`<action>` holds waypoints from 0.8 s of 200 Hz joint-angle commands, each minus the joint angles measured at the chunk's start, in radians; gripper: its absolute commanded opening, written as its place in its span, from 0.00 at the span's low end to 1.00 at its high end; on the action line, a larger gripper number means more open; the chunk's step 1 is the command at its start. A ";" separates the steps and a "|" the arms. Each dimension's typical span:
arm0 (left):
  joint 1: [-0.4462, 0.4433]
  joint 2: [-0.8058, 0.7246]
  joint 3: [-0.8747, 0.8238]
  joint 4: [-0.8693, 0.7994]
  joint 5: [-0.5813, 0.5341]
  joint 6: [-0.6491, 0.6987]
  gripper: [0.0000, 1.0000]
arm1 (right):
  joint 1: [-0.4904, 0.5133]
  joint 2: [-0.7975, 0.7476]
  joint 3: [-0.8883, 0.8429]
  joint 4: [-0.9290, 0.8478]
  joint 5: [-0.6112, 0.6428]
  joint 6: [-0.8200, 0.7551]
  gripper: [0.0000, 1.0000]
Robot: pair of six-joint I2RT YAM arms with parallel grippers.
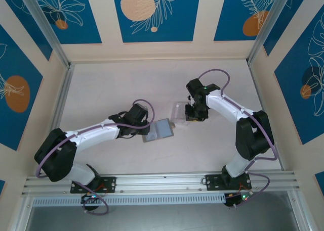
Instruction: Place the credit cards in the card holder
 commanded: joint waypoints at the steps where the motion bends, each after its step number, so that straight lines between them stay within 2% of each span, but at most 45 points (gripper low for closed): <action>1: 0.008 0.002 -0.007 -0.009 0.005 0.001 0.25 | 0.022 0.032 0.051 -0.013 0.020 0.004 0.24; 51: 0.008 0.002 -0.014 -0.008 0.005 -0.002 0.25 | 0.039 0.058 0.080 -0.004 0.012 0.005 0.25; 101: 0.007 -0.003 -0.013 -0.010 0.005 -0.001 0.25 | 0.045 0.084 0.093 -0.011 0.055 0.007 0.24; 160: 0.007 -0.002 -0.013 -0.007 0.007 -0.003 0.25 | 0.046 0.064 0.080 -0.032 0.097 0.003 0.16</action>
